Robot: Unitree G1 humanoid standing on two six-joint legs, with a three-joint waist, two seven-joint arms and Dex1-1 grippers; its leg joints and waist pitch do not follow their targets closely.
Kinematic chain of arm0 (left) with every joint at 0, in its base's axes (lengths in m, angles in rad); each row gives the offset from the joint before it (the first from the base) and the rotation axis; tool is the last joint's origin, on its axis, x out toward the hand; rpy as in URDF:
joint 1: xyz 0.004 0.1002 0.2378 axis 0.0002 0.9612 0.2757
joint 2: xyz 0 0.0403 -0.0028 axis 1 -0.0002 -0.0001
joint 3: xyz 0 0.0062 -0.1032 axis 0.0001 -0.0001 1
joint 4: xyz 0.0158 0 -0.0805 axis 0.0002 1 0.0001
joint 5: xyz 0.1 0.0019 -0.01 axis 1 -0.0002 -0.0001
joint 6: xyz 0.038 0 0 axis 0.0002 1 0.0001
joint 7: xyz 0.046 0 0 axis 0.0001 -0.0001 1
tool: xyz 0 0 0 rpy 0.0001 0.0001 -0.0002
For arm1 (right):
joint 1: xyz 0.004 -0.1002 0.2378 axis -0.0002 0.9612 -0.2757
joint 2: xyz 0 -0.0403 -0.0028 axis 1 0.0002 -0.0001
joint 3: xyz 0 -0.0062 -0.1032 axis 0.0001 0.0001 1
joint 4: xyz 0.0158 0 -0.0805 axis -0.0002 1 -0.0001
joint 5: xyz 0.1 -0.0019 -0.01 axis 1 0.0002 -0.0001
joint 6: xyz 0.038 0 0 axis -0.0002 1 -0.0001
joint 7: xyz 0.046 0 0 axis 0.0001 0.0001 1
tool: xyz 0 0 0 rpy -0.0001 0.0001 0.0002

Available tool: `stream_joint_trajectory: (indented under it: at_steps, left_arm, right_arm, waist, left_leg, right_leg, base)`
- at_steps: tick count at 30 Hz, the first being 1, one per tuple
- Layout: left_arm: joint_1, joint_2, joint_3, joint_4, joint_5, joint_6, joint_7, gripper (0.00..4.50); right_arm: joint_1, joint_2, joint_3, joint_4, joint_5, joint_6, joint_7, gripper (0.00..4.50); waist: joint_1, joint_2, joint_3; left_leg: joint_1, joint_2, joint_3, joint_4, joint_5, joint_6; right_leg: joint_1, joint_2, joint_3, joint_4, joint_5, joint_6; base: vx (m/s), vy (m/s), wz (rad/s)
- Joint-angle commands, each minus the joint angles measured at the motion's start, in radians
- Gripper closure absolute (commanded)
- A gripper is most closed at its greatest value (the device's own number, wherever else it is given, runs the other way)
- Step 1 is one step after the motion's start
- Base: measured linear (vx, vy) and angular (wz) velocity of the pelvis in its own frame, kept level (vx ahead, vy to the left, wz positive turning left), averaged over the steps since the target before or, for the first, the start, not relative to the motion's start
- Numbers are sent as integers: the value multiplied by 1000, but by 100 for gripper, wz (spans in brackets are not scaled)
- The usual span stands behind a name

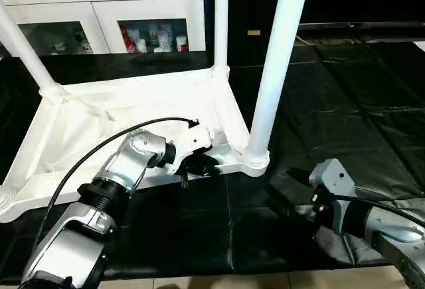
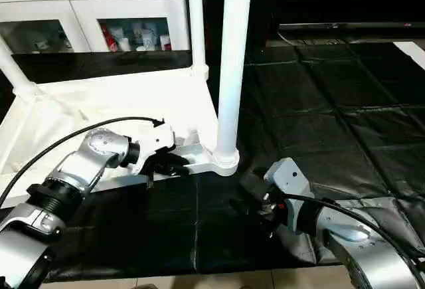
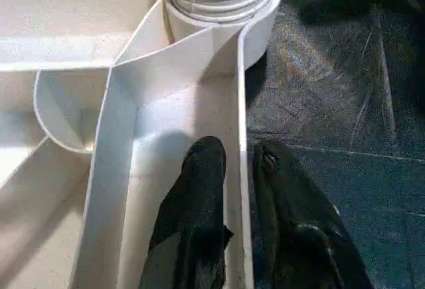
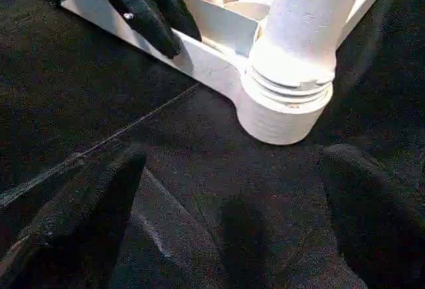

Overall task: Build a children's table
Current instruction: Rotate leg to tighten

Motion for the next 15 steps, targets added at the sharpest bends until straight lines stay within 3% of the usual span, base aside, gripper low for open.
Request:
stream_joint_trajectory:
  at_steps: [1, 3, 11, 15]
  left_arm:
    - [-16, 7, 3, -13, -2, -1, 0, 364]
    - [-16, 8, -2, -14, -1, 1, 0, 364]
    - [-14, 10, -7, -15, 3, 2, 1, 445]
    - [-14, 10, -7, -15, 3, 2, 1, 445]
  right_arm:
    - [0, 3, 6, -17, 3, 6, -2, 0]
    - [-1, 3, 6, -15, 2, 6, -1, 0]
    - [-1, 3, 6, -14, 1, 5, 0, 0]
    - [-1, 3, 6, -14, 1, 5, 0, 0]
  waist:
    - [4, -5, -51]
    - [4, -5, -50]
    - [4, -6, -48]
    - [4, -6, -47]
  left_leg:
    - [1, 67, -29, -77, -137, 52]
    - [1, 67, -28, -78, -143, 50]
    - [1, 68, -28, -79, -149, 48]
    - [2, 68, -28, -81, -161, 44]
  right_leg:
    - [50, -93, 50, -77, -111, -247]
    - [49, -92, 50, -77, -118, -246]
    - [48, -93, 52, -80, -131, -243]
    - [47, -94, 52, -82, -156, -237]
  base:
    - [0, 0, 0]
    - [0, 0, 0]
    - [0, 0, 0]
    - [0, 0, 0]
